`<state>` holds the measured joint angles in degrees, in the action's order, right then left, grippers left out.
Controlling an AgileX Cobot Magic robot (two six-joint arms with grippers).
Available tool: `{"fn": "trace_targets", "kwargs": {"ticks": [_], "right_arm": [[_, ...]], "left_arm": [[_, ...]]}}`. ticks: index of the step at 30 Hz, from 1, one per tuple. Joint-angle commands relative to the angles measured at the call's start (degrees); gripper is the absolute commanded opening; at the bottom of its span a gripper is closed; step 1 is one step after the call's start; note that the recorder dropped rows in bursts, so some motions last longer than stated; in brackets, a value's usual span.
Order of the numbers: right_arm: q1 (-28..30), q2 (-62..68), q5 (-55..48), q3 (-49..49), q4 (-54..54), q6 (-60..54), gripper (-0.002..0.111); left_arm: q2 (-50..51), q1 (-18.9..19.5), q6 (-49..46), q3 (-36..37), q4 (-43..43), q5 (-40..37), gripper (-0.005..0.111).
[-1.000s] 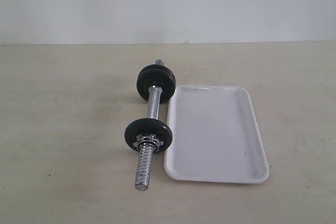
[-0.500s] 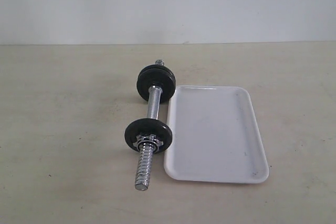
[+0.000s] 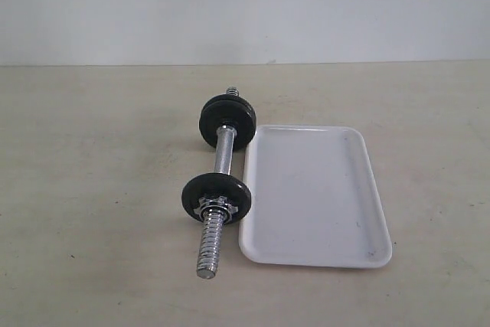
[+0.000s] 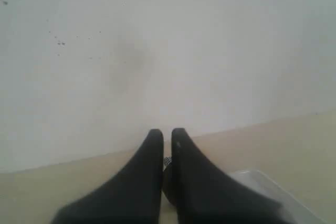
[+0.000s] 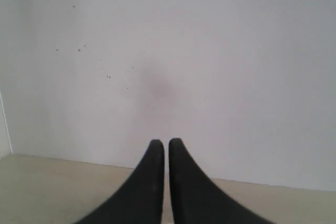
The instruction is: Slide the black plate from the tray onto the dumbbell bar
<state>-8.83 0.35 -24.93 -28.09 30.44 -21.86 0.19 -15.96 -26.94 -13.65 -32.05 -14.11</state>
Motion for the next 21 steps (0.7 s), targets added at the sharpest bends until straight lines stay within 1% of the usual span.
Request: {"fn": "trace_targets", "kwargs": {"ticks": [1, 4, 12, 21], "right_arm": [[-0.3, -0.4, 12.7, 9.3, 5.3, 0.5, 0.001], [-0.3, -0.4, 15.6, 14.1, 5.1, -0.6, 0.001], [-0.3, -0.4, 15.7, 22.6, 5.1, -1.4, 0.001], [-0.3, -0.4, 16.9, 28.1, 5.1, -2.5, 0.001]], "left_arm": [[-0.2, 0.3, 0.8, 5.1, -5.5, 6.3, 0.005], [-0.2, 0.3, 0.8, 8.0, -5.5, 5.9, 0.005], [-0.2, 0.3, 0.4, 13.1, -5.4, 4.7, 0.005], [-0.2, 0.3, 0.4, 13.6, -2.2, 5.9, 0.005]]}}
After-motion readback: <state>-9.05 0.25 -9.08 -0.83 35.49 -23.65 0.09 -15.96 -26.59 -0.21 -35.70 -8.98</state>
